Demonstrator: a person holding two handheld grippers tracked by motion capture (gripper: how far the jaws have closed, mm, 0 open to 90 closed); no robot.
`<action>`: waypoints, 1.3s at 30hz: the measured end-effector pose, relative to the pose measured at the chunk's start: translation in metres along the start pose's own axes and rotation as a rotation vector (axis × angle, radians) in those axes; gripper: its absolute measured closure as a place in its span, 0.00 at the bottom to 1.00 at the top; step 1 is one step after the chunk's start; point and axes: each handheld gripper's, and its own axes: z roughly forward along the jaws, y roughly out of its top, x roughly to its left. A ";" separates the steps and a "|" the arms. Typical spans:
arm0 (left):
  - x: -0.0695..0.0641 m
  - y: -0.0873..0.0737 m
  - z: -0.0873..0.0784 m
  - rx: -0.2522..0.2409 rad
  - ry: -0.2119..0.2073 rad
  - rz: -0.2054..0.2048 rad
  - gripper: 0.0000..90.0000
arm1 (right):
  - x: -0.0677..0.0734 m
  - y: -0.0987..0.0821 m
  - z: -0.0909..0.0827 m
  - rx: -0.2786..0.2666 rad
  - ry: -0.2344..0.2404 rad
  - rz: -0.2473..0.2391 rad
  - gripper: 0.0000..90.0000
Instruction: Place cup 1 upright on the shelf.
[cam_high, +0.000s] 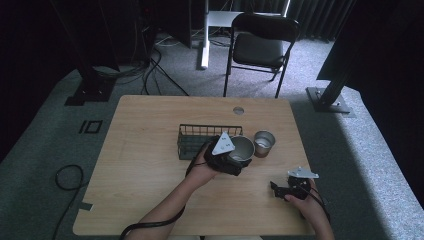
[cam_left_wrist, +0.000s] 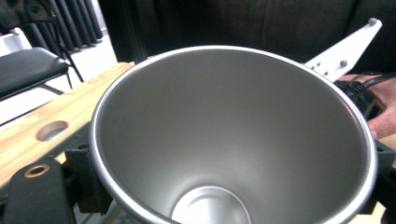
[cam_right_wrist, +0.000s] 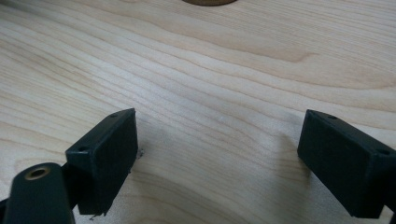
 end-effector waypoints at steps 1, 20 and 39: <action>0.001 0.001 -0.002 -0.003 0.003 -0.003 0.16 | 0.000 0.000 0.000 0.000 0.000 0.000 0.13; 0.033 0.016 -0.039 -0.057 0.155 -0.050 0.16 | 0.000 0.000 0.000 0.000 0.000 0.000 0.13; 0.068 0.012 -0.062 -0.077 0.411 -0.125 0.16 | 0.000 0.000 0.000 0.000 0.000 -0.001 0.13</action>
